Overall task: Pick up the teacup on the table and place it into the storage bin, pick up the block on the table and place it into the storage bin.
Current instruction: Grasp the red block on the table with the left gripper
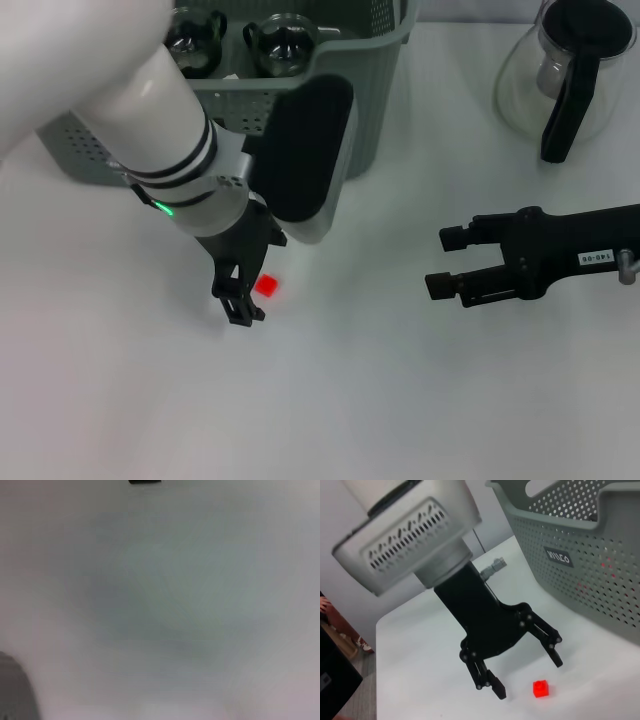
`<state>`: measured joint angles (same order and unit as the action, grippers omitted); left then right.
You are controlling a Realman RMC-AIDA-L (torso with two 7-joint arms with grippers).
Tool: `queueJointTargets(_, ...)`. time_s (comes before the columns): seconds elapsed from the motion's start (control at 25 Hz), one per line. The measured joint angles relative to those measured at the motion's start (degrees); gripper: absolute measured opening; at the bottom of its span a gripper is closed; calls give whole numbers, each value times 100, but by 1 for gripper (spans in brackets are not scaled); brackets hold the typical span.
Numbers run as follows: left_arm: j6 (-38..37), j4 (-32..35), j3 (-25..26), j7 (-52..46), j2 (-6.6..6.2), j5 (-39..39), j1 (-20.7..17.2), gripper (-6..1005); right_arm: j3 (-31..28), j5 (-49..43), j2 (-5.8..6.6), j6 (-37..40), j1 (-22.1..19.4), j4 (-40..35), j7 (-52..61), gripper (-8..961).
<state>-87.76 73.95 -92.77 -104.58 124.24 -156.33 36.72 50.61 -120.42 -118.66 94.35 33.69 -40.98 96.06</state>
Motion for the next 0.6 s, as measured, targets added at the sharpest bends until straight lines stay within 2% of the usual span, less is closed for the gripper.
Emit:
queueJointTargets(0.48,229,-382,-250,-47,13,-264,206,884,2,0,-16,-15,-41,3,-3,878)
queueJointTargets(0.6,234,-531,-322,-63,13,-285,318,775,2,-5,-22,-18,-55,2,-12,878)
